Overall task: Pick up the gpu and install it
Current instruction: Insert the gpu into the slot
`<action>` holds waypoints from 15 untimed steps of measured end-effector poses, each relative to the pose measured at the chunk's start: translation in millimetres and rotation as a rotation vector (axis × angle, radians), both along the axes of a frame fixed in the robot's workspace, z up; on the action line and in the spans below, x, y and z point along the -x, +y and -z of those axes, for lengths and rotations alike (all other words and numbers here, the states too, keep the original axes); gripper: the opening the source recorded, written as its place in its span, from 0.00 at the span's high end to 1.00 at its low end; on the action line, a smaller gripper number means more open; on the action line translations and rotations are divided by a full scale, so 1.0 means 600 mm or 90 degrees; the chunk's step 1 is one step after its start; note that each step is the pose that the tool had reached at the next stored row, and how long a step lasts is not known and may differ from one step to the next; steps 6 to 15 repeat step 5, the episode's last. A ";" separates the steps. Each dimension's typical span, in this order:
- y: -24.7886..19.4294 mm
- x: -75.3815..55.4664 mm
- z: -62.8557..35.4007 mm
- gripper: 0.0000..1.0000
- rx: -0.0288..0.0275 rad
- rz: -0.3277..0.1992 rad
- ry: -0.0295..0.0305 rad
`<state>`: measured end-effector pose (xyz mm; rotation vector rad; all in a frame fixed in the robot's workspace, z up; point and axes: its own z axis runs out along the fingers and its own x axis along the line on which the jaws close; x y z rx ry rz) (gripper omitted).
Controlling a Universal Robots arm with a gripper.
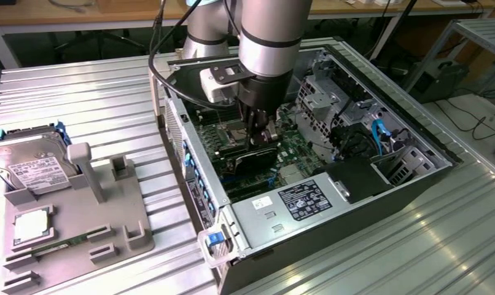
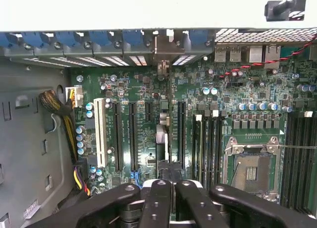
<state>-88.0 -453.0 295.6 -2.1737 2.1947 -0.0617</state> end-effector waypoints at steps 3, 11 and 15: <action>0.0000 0.000 0.000 0.89 0.0000 0.000 0.0000; 0.0000 0.000 0.000 0.89 0.0000 0.000 0.0000; 0.0000 0.000 0.000 0.89 0.0000 0.000 0.0000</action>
